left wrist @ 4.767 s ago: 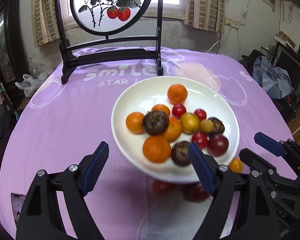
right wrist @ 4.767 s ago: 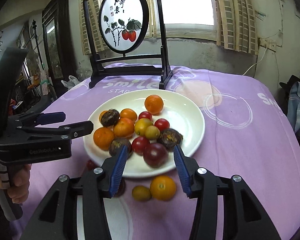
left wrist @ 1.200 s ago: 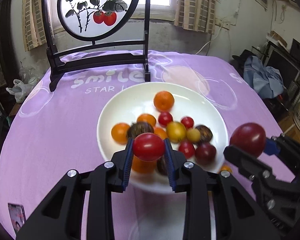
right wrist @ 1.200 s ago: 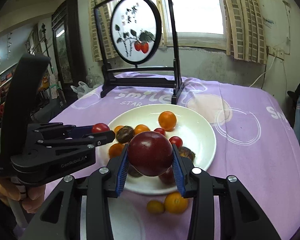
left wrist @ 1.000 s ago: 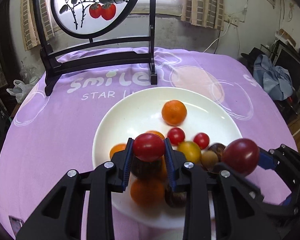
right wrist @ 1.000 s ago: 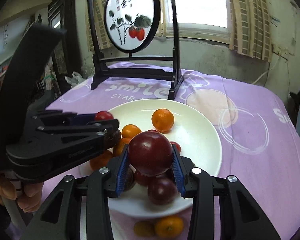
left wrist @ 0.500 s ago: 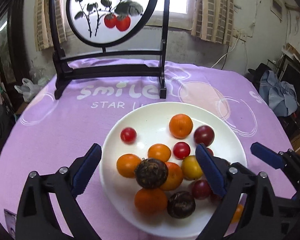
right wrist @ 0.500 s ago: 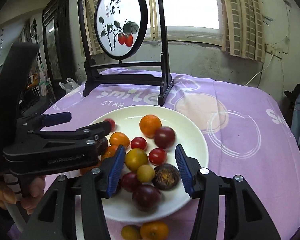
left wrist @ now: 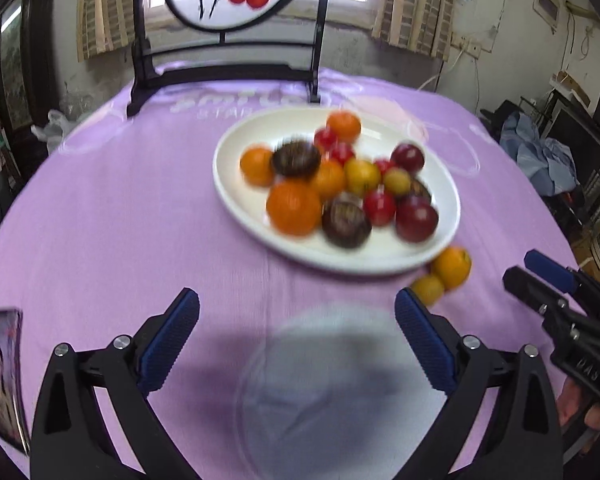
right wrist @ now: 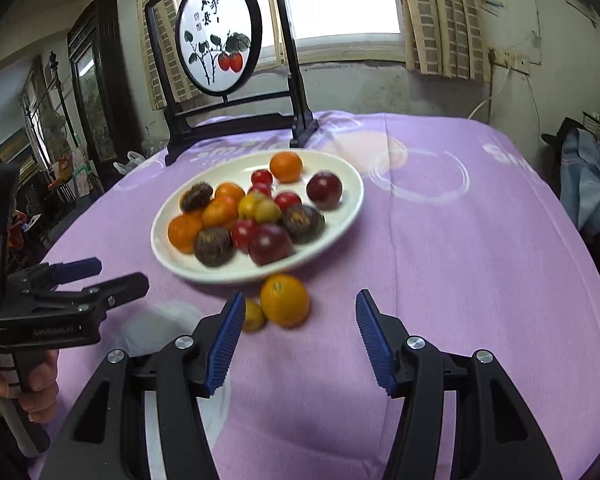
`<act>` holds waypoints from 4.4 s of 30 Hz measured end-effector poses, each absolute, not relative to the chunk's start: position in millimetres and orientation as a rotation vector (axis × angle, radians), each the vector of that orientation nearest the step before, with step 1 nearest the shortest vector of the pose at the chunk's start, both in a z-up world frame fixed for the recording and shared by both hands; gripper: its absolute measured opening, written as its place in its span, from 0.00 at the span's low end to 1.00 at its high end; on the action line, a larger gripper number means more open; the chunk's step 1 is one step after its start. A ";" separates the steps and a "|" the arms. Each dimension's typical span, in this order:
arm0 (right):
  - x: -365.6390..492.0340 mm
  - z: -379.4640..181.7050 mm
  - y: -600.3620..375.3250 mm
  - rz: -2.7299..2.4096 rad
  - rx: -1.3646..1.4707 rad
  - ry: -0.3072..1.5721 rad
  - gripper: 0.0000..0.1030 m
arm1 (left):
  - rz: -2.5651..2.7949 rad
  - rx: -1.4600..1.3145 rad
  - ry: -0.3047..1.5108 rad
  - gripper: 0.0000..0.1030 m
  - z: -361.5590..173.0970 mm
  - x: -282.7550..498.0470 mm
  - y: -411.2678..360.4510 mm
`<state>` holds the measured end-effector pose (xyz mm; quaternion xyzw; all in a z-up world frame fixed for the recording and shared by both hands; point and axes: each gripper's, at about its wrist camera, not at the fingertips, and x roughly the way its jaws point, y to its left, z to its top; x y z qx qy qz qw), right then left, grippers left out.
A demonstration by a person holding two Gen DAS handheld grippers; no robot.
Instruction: Organize fruits
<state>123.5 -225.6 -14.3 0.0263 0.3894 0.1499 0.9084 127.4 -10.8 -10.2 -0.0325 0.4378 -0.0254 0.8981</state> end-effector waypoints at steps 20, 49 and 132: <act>133.8 -57.4 -193.9 0.258 -0.159 0.957 0.48 | -0.104 -0.046 0.962 0.94 -44.0 115.4 -8.6; 136.2 -38.1 -231.9 0.248 -0.004 0.925 0.35 | -0.120 0.031 0.982 0.94 -45.8 121.3 -52.2; 146.8 -1.0 -176.9 0.235 -0.063 0.860 0.93 | 0.018 -0.002 0.874 0.93 22.3 170.1 -11.1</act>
